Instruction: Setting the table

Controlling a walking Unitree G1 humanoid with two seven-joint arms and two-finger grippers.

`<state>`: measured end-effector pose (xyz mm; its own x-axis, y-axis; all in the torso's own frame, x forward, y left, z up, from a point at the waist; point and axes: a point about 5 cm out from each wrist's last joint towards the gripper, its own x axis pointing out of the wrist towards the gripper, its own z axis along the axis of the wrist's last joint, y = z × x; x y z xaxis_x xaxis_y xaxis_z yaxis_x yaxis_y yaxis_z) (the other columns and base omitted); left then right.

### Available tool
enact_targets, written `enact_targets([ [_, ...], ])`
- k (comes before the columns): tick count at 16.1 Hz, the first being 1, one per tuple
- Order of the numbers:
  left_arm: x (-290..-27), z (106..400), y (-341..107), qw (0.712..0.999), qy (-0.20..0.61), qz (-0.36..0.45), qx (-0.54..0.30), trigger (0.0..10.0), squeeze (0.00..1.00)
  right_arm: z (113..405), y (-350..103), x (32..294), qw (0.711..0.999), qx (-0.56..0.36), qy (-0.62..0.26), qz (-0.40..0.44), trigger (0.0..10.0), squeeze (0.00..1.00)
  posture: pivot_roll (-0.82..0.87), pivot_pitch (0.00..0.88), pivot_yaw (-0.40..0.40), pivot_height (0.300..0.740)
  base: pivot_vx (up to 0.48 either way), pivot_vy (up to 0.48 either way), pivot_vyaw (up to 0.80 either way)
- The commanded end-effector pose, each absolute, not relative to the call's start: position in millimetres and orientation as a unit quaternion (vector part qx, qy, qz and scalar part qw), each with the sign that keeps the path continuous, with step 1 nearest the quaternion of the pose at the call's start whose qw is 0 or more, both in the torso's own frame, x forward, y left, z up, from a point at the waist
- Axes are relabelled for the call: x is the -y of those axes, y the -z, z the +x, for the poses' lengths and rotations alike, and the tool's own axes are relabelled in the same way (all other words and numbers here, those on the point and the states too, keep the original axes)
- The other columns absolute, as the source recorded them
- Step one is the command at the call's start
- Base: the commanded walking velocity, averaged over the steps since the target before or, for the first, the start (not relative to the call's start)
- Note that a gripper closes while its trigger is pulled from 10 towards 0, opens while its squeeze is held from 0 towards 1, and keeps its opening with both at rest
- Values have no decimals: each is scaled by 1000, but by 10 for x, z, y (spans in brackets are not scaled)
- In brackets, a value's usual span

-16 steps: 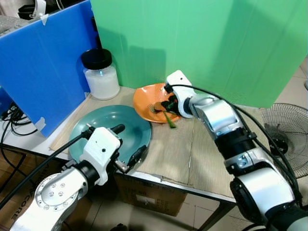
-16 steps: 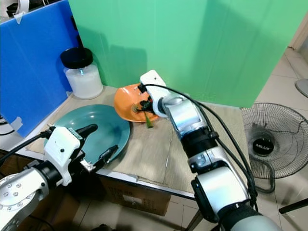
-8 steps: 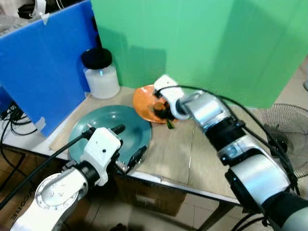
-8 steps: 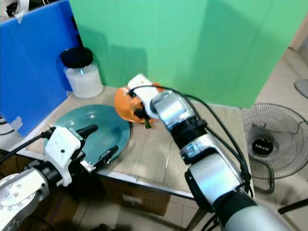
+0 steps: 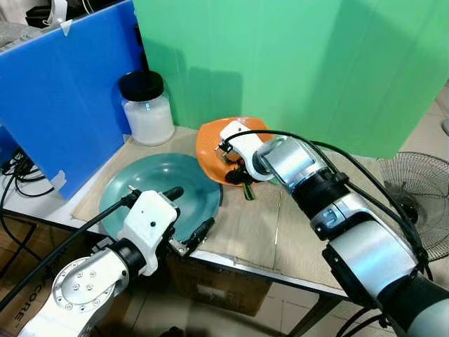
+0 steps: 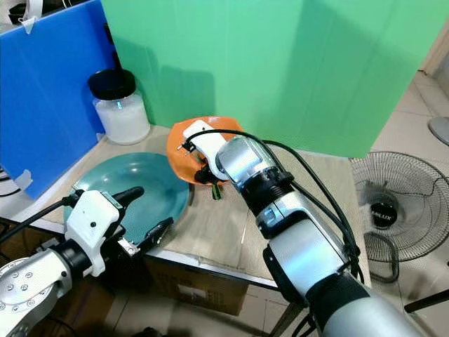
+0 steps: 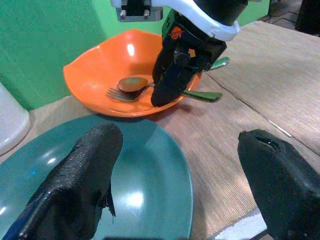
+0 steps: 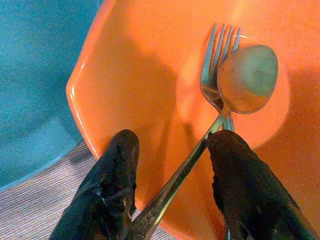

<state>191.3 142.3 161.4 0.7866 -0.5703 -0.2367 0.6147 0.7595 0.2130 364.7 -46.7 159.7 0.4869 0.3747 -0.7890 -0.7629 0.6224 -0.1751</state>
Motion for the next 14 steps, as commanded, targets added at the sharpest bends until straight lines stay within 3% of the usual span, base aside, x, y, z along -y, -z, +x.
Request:
enact_targets([
  [1, -1419, 1916, -1628, 932, 321, 150, -75, 10000, 0, 3658, -1601, 470, 818, -375, -339, -275, 4784, 0, 7, 0, 17, 740, 0, 0, 0],
  [3, -1419, 1919, -1631, 932, 322, 151, -74, 10000, 0, 3672, -1594, 473, 819, -374, -330, -283, 5255, 0, 8, 0, 17, 740, 0, 0, 0],
  [5, -1423, 1914, -1633, 931, 322, 153, -74, 10000, 0, 3681, -1603, 471, 820, -375, -328, -282, 6549, 0, 8, 0, 17, 740, 0, 0, 0],
  [6, -1422, 1915, -1634, 931, 322, 153, -74, 10000, 0, 3687, -1605, 476, 821, -375, -326, -282, 8627, 0, 8, 0, 17, 740, 0, 0, 0],
  [8, -1422, 1917, -1634, 931, 322, 153, -73, 10000, 0, 3702, -1615, 488, 824, -374, -321, -279, 10000, 0, 9, 0, 16, 740, 0, 0, 0],
  [11, -1426, 1925, -1640, 932, 321, 154, -72, 10000, 0, 3728, -1704, 464, 836, -351, -334, -258, 10000, 0, 9, 0, 16, 740, 0, 0, 0],
  [14, -1486, 1915, -1648, 941, 294, 152, -70, 10000, 0, 3708, -1970, 372, 860, -275, -395, -167, 10000, 0, 16, 0, 12, 740, 0, 0, 0],
])
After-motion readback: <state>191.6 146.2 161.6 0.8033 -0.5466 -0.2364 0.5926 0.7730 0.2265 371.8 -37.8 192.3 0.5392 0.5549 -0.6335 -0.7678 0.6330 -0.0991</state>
